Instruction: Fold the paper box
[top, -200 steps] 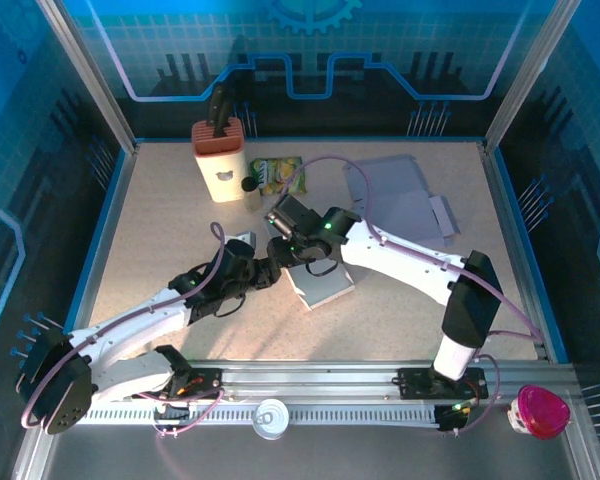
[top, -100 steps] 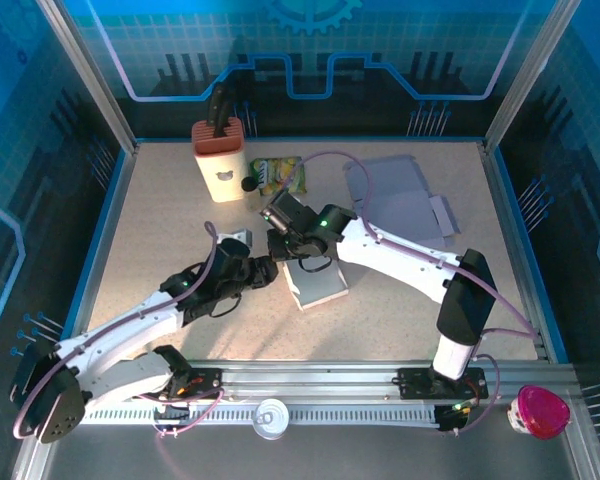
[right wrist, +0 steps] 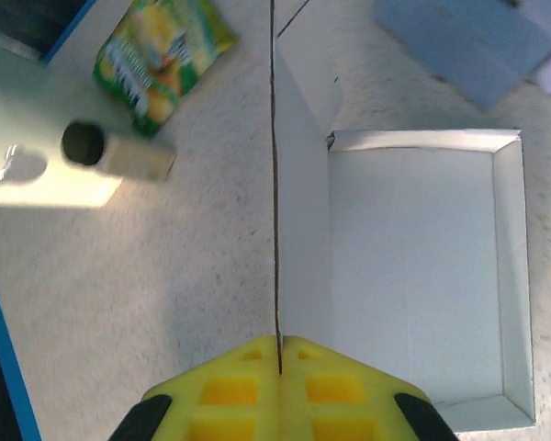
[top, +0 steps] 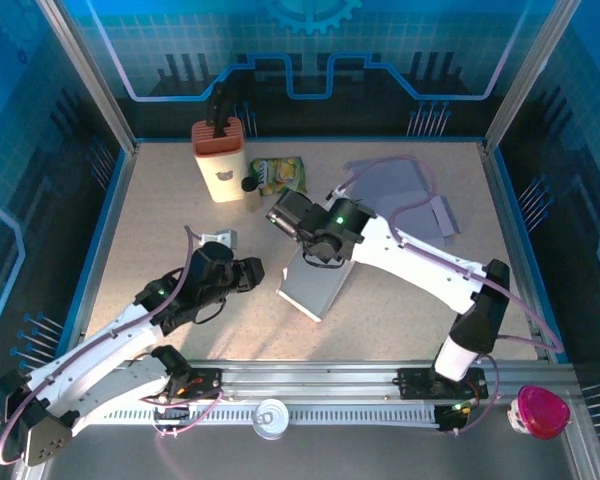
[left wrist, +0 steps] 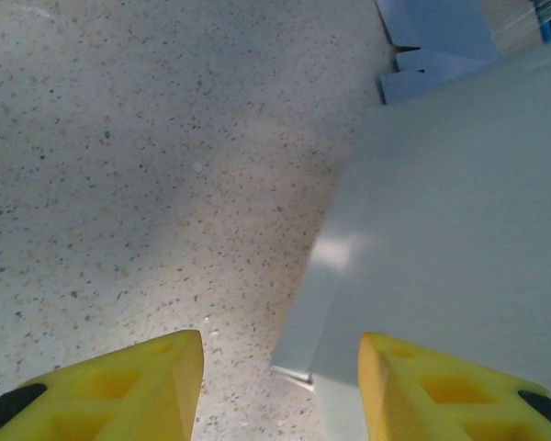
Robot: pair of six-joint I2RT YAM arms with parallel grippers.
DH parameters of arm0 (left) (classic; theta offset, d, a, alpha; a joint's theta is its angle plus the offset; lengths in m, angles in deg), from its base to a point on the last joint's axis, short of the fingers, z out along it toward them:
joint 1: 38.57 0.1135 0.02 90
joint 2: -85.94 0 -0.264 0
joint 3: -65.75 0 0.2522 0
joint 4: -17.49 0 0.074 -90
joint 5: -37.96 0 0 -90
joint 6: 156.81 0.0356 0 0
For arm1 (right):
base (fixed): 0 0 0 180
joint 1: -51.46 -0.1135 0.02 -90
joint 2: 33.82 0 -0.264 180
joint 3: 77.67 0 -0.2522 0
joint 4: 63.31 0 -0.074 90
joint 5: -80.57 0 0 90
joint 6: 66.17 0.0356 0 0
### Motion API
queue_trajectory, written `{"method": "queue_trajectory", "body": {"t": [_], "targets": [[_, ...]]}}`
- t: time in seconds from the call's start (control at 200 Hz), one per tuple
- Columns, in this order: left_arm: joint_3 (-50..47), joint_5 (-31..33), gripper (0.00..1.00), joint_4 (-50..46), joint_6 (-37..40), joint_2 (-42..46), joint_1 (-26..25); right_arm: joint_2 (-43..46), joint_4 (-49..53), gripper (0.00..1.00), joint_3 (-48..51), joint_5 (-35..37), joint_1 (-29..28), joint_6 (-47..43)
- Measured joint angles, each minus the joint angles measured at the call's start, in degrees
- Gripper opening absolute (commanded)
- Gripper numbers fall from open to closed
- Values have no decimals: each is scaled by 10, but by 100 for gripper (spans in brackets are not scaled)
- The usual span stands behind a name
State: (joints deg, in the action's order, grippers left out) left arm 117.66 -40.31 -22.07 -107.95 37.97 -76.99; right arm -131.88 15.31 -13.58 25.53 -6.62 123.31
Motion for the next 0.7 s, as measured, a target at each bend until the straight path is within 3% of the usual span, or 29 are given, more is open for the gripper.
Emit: {"method": "queue_trajectory", "body": {"t": [0.21,0.435,0.515,0.7], "targets": [[0,1,49,-36,12,29,0,-67,156,0,-87,12,1,137],[-1,-11,52,-42,38,30,-2,-82,187,0,-76,-1,21,172],[-5,-22,53,-35,50,22,-3,-82,183,10,-76,-4,31,176],[-22,-49,54,-10,73,-11,-19,-84,156,20,-72,-12,43,182]]}}
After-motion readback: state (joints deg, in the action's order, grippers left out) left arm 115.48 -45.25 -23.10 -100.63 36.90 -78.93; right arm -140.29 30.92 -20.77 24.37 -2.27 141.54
